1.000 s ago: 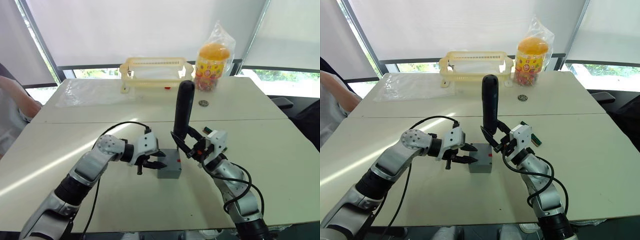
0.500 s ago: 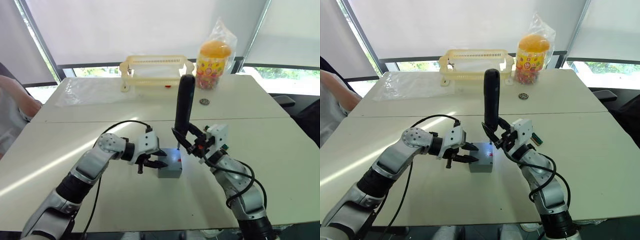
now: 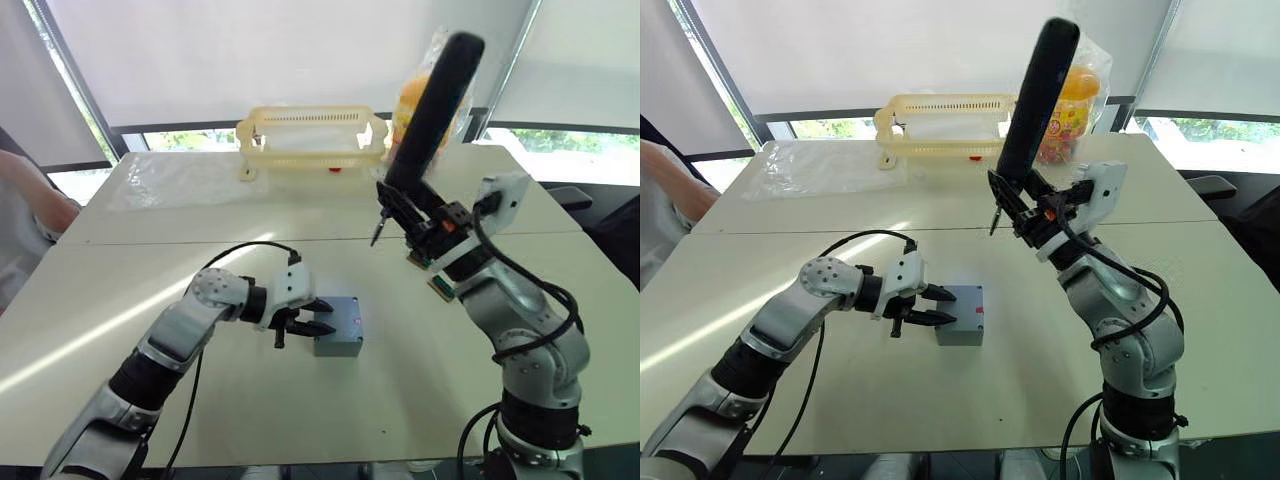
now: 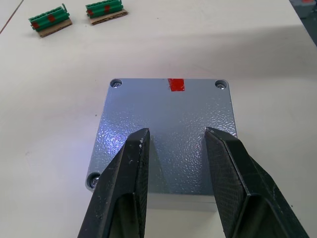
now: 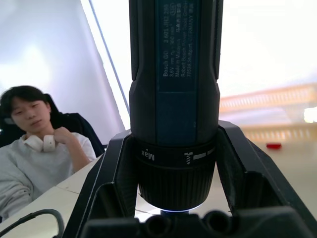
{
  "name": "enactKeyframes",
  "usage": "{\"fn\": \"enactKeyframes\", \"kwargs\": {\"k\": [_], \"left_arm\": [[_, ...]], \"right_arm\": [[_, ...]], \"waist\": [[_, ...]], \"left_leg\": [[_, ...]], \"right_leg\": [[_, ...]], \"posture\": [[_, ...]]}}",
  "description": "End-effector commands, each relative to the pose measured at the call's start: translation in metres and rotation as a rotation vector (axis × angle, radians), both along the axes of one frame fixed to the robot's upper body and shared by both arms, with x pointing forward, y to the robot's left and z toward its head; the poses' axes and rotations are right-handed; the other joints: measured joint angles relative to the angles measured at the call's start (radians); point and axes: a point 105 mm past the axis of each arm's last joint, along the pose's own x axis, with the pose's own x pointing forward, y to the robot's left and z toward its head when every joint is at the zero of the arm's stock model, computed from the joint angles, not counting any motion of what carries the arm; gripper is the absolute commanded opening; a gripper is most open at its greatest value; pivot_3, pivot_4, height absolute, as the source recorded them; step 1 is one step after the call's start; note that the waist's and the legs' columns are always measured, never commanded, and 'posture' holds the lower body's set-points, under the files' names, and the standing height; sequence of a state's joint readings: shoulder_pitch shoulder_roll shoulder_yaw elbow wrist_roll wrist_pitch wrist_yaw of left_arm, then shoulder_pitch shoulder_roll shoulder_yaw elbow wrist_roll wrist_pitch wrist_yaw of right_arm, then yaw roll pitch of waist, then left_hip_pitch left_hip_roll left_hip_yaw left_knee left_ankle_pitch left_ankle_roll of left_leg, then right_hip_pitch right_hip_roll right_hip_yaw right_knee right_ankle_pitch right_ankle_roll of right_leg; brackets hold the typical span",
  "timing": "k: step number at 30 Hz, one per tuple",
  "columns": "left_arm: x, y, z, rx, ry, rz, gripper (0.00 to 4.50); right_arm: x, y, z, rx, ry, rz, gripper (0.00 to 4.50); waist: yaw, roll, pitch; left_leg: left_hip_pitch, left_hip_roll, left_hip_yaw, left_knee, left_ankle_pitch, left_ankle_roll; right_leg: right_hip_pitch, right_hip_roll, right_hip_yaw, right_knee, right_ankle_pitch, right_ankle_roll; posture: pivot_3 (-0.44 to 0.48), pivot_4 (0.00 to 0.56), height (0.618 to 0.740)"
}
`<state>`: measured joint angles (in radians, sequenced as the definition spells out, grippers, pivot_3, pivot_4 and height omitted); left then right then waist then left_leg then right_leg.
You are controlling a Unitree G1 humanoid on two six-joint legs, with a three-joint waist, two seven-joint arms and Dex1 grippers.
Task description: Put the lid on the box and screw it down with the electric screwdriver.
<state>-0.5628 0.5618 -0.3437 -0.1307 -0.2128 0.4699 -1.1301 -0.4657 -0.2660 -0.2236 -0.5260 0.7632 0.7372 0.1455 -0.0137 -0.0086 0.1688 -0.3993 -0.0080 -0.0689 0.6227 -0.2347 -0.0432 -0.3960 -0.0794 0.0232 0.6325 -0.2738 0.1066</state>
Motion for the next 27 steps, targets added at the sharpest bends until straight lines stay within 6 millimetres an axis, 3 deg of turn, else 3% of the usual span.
{"fn": "enactKeyframes", "kwargs": {"k": [1,4,10,14,20,24,27], "left_arm": [[0.001,-0.001,0.0,-0.031,0.042,0.024,1.75],[0.002,-0.005,0.008,-0.068,0.046,0.024,1.75],[0.003,-0.004,0.028,-0.128,0.037,0.002,1.75],[0.002,-0.002,0.039,-0.129,0.007,-0.04,1.75],[-0.003,-0.008,0.044,-0.103,-0.035,-0.114,1.75],[-0.004,-0.015,0.044,-0.092,-0.068,-0.142,1.75],[-0.004,-0.022,0.047,-0.108,-0.089,-0.155,1.75]], "right_arm": [[0.0,-0.017,0.029,0.106,-0.011,0.016,1.8],[0.004,-0.031,0.032,0.154,0.071,0.034,1.8],[0.003,-0.069,0.027,0.068,0.332,0.058,1.8],[0.0,-0.113,0.004,-0.052,0.572,-0.075,1.8],[-0.029,-0.17,-0.036,-0.151,0.946,-0.184,1.8],[-0.04,-0.19,-0.049,-0.134,1.064,-0.227,1.8],[-0.042,-0.192,-0.062,-0.12,1.132,-0.218,1.8]], "waist": [[0.0,0.003,0.002],[0.001,0.005,0.005],[0.001,0.006,0.012],[0.002,0.007,0.016],[0.002,0.006,0.017],[-0.006,0.007,0.018],[-0.005,0.007,0.018]], "left_leg": [[0.0,0.0,0.0,0.0,0.0,0.0],[-0.004,0.0,0.0,0.0,0.0,0.0],[-0.01,-0.001,0.0,0.0,0.0,0.001],[-0.011,-0.002,0.001,0.0,0.0,0.001],[-0.012,-0.002,0.003,0.0,-0.003,0.006],[-0.011,-0.001,0.006,0.001,-0.003,0.006],[-0.011,0.0,0.006,0.005,-0.003,0.006]], "right_leg": [[-0.001,0.0,0.0,0.0,0.0,0.0],[-0.003,0.0,0.0,0.0,0.002,0.003],[-0.01,0.0,-0.001,0.001,0.004,0.007],[-0.011,0.0,-0.001,0.0,0.004,0.006],[-0.01,0.0,0.0,-0.002,0.004,0.007],[-0.011,0.0,0.002,-0.002,0.004,0.007],[-0.011,0.002,0.003,-0.001,0.004,0.007]], "posture": [[0.0,0.15,0.74],[0.0,0.15,0.74],[0.0,0.15,0.74],[0.0,0.15,0.74],[0.0,0.15,0.74],[0.0,0.15,0.74],[0.0,0.15,0.74]]}}
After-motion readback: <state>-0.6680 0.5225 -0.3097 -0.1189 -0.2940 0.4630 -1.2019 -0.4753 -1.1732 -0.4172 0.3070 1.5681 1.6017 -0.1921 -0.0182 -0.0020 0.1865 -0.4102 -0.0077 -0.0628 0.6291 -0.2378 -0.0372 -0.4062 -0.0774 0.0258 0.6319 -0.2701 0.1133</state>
